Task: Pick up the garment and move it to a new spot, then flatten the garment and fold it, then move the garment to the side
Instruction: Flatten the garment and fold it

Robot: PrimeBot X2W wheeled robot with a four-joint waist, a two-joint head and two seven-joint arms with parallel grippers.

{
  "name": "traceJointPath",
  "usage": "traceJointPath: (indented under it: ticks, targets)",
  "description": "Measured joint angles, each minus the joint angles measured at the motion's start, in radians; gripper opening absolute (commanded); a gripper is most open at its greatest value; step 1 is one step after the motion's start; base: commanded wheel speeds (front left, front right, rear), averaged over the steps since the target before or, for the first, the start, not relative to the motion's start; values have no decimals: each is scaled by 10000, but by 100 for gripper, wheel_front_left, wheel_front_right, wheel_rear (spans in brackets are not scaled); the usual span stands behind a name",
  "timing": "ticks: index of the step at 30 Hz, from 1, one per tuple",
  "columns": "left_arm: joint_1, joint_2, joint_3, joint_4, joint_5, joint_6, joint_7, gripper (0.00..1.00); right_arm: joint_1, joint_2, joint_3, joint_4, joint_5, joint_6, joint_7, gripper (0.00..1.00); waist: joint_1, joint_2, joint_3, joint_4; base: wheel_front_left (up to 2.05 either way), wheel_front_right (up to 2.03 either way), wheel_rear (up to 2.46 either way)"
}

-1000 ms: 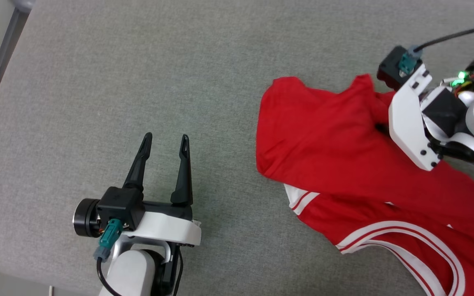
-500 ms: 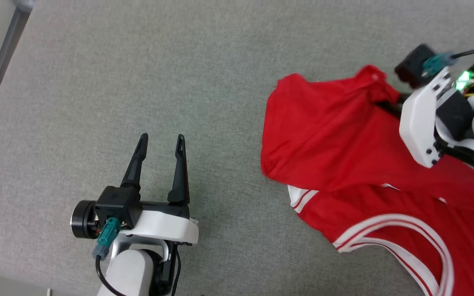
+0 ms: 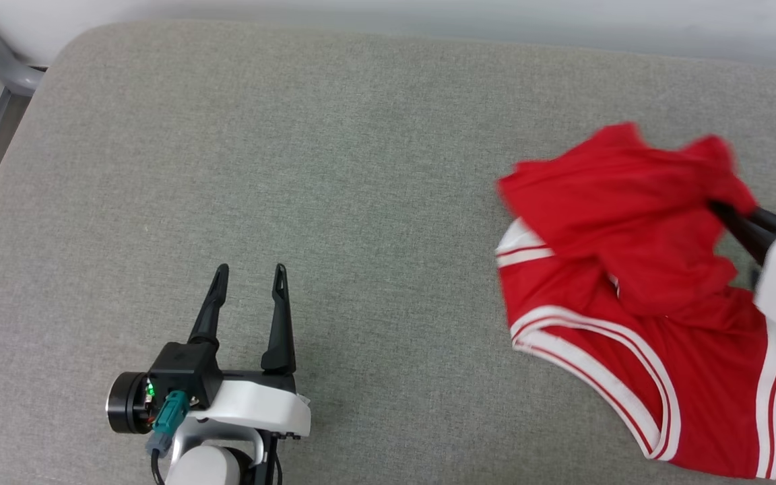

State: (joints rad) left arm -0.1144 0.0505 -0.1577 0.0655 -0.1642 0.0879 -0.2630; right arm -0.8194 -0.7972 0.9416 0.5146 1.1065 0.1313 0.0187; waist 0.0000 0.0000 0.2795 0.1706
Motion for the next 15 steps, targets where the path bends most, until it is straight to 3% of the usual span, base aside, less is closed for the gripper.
traceJointPath:
  ticks: [6, 10, 11, 12, 15]
  targets:
    - [17, 0, -21, 79, 58, -104, 0, 100, 838, 453, -556, 2468, 380, 2, -155, 0, 0, 1, -57, -7, 0, 0, 0]
    - [17, 2, 38, 132, 151, -153, 0, 100, 987, 1035, -698, 3254, 468, 0, -397, 0, 0, 1, -144, -46, 0, 0, 0]
    - [21, 2, 73, 148, 199, -176, 0, 100, 988, 1164, -732, 3398, 454, 0, -594, 39, 0, 0, -184, -79, 0, 0, 0]
    - [29, 2, 96, 167, 211, -192, 0, 100, 988, 1262, -773, 3544, 382, 0, -855, 100, 0, 1, -233, -112, 0, 0, 0]
    - [105, -2, 244, 236, 397, -314, 0, 100, 894, 1542, -1009, 3927, -94, 0, -2255, 100, 0, 0, -510, -281, 0, 0, 0]
